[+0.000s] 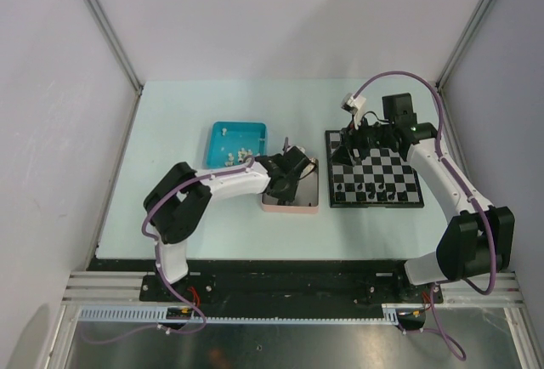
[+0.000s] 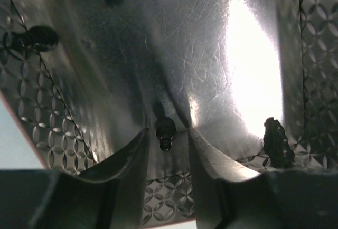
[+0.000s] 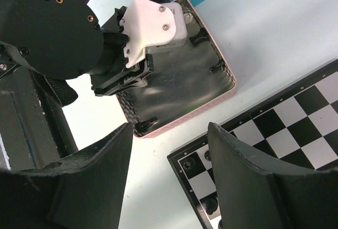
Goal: Set up the chess pieces on the board
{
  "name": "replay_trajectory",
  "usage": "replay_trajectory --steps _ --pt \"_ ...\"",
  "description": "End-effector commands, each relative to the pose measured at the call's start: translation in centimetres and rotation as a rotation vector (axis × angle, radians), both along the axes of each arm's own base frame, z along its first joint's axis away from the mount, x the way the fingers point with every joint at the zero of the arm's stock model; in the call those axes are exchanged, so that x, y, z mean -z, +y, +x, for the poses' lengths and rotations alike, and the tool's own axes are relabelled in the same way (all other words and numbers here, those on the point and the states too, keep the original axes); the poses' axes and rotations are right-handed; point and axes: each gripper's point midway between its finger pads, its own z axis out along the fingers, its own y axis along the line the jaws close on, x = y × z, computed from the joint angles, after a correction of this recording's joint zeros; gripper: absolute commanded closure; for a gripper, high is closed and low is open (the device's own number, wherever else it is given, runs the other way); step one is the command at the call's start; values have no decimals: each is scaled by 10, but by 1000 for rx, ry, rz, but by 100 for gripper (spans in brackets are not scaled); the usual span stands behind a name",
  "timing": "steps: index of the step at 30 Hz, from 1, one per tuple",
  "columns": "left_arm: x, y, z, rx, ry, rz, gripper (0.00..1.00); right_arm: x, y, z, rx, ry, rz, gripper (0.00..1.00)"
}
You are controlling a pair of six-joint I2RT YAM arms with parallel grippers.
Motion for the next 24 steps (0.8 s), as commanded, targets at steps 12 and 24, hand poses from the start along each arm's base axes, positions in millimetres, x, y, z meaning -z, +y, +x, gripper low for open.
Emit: replay_trajectory --steps 12,24 --pt "-24 -4 15 2 -79 -1 96 -4 1 0 -16 -20 13 37" --pt "-97 -8 30 5 -211 -116 100 -5 -2 0 -12 -23 12 38"
